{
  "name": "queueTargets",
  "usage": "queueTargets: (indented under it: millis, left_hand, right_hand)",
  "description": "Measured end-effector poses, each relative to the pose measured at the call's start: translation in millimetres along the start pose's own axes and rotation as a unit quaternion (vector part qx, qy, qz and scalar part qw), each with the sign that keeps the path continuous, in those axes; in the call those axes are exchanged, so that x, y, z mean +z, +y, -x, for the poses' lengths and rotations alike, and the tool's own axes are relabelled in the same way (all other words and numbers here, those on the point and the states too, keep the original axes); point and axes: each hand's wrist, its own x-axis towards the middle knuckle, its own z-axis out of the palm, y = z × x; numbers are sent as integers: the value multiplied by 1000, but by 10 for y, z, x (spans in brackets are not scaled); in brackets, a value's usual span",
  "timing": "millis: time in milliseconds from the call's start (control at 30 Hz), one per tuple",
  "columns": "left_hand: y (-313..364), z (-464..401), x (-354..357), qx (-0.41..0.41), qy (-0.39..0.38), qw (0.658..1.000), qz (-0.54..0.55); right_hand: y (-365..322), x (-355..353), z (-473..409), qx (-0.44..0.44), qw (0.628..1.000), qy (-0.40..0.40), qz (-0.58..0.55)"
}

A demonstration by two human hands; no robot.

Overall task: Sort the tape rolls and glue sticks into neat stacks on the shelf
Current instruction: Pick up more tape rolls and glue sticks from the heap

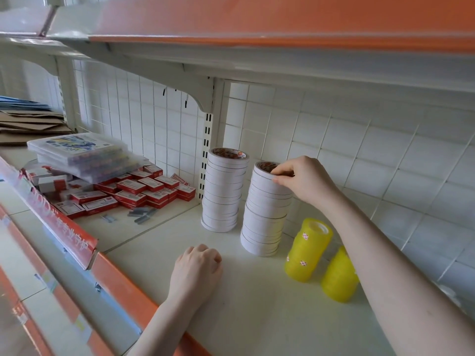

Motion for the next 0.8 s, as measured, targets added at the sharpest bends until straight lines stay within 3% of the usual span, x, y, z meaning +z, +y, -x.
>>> queueTargets:
  millis: [233,400,633,800]
  left_hand:
    - [-1,10,-21,7,-5,1000,1]
    - [22,1,-42,9,-10,1000,7]
    - [210,159,-147,24,8,999,45]
    - [725,407,-201,47,25,996,65]
  right_hand:
    - [29,-21,36,-12,1000,-9,14]
    - [103,-134,300,-25,996,77,46]
    - [610,-390,1411,79,976,170,112]
    - [972,-585,2513,187,946,213,159]
